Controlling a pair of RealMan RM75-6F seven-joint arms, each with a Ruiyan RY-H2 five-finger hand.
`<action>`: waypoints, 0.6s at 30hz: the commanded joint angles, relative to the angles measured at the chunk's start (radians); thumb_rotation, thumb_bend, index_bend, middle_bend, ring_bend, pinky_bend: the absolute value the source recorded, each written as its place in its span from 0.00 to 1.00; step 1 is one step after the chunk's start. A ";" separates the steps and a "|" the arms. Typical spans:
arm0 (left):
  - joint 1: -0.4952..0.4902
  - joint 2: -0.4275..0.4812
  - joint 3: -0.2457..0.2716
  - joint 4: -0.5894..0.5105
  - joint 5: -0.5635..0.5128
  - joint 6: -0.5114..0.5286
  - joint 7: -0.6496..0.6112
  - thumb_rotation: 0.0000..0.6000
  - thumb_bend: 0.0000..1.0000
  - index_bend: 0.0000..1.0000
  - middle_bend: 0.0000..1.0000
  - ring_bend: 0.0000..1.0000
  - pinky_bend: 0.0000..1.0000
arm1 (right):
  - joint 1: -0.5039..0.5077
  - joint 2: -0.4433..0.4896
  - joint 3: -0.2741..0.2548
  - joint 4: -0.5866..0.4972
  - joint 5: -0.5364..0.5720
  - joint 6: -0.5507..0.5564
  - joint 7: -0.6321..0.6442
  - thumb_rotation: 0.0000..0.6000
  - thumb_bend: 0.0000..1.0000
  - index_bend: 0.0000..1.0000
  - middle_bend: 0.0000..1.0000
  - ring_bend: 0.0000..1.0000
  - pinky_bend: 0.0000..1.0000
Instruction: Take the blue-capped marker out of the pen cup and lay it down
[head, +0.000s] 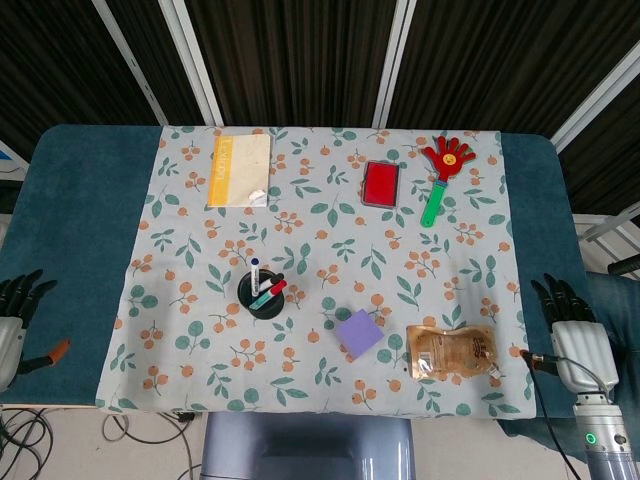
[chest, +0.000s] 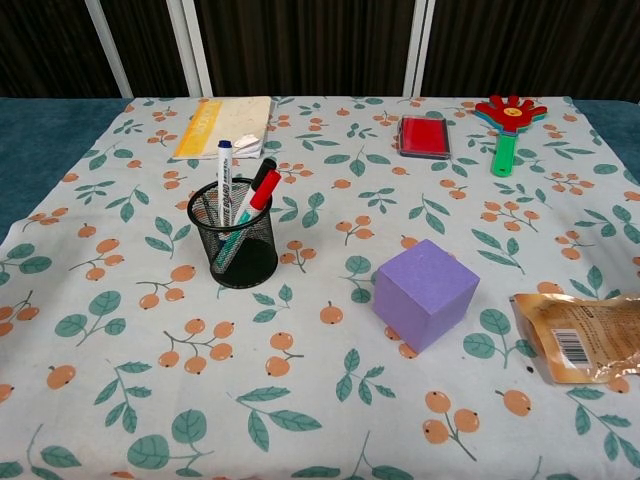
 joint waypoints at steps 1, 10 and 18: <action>-0.061 0.040 -0.036 -0.057 -0.046 -0.090 0.032 1.00 0.19 0.15 0.03 0.00 0.00 | 0.001 -0.001 0.001 0.000 0.001 -0.001 0.000 1.00 0.05 0.07 0.00 0.03 0.19; -0.326 0.148 -0.158 -0.140 -0.241 -0.502 -0.019 1.00 0.19 0.19 0.03 0.00 0.00 | 0.006 -0.009 -0.003 0.002 0.003 -0.011 -0.016 1.00 0.05 0.07 0.00 0.03 0.19; -0.571 0.159 -0.218 -0.083 -0.493 -0.900 -0.083 1.00 0.19 0.23 0.03 0.00 0.00 | 0.003 -0.011 -0.007 0.006 0.004 -0.010 -0.021 1.00 0.05 0.07 0.00 0.03 0.19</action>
